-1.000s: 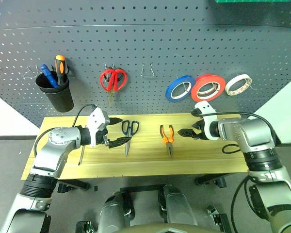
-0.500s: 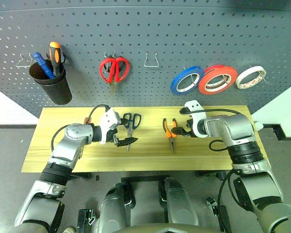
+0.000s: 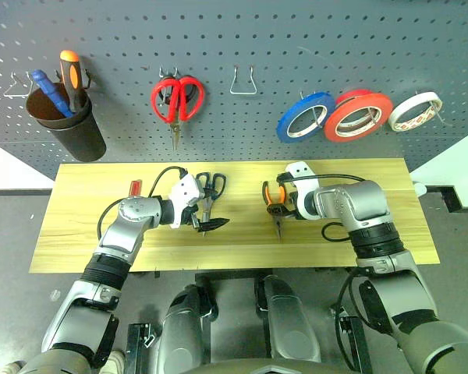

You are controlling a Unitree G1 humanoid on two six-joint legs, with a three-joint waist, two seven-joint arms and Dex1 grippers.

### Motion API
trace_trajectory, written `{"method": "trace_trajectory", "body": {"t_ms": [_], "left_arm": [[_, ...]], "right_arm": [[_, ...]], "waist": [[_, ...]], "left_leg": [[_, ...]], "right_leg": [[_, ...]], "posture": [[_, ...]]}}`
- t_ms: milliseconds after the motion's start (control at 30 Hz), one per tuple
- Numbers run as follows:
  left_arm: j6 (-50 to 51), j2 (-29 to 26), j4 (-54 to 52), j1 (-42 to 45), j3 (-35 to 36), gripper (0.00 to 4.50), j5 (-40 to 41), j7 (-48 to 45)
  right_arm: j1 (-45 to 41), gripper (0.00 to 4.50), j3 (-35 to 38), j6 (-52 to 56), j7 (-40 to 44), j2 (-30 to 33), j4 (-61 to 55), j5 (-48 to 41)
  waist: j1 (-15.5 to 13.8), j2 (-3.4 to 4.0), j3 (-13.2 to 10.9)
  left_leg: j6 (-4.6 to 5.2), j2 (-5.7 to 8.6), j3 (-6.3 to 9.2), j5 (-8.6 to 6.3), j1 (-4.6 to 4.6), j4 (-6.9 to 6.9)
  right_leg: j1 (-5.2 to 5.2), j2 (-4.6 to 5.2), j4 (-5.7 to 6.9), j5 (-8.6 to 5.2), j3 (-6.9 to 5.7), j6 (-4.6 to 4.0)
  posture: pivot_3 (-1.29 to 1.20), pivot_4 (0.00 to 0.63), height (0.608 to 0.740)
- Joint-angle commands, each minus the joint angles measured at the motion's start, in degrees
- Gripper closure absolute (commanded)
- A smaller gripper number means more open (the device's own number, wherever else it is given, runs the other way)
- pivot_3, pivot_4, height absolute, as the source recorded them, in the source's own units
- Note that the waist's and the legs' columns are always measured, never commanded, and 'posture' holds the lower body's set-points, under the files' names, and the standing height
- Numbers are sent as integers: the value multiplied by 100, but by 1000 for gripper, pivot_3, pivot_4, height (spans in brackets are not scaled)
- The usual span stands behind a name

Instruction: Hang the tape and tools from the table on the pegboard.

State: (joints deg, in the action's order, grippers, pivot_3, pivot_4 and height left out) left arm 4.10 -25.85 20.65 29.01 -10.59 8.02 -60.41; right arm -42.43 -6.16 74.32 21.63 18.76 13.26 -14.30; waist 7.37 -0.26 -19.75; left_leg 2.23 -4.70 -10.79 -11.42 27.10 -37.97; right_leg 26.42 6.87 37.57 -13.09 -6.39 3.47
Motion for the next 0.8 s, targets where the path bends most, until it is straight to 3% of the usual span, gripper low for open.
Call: {"method": "trace_trajectory", "body": {"t_ms": [33,500,800], "left_arm": [[-86,-14,-90,-71,45,0,-19,52],[14,-171,-496,-464,115,0,8,207],[91,-215,-619,-547,125,0,30,219]], "right_arm": [[-193,28,133,-154,-131,-148,149,58],[-260,28,-94,-664,-332,-332,640,410],[-271,28,-266,-354,-279,-427,523,493]], "waist": [[-2,-1,-18],[-12,10,-86],[-11,7,-101]], "left_leg": [[-4,0,-1,3,8,0],[6,-2,-3,-5,14,9],[6,-2,-3,-7,16,14]], "right_leg": [[7,-1,0,0,0,1],[21,-1,-1,-2,0,-2],[25,-1,-2,-9,0,-13]], "posture": [[-191,414,730],[-163,421,730],[-155,416,730]]}}
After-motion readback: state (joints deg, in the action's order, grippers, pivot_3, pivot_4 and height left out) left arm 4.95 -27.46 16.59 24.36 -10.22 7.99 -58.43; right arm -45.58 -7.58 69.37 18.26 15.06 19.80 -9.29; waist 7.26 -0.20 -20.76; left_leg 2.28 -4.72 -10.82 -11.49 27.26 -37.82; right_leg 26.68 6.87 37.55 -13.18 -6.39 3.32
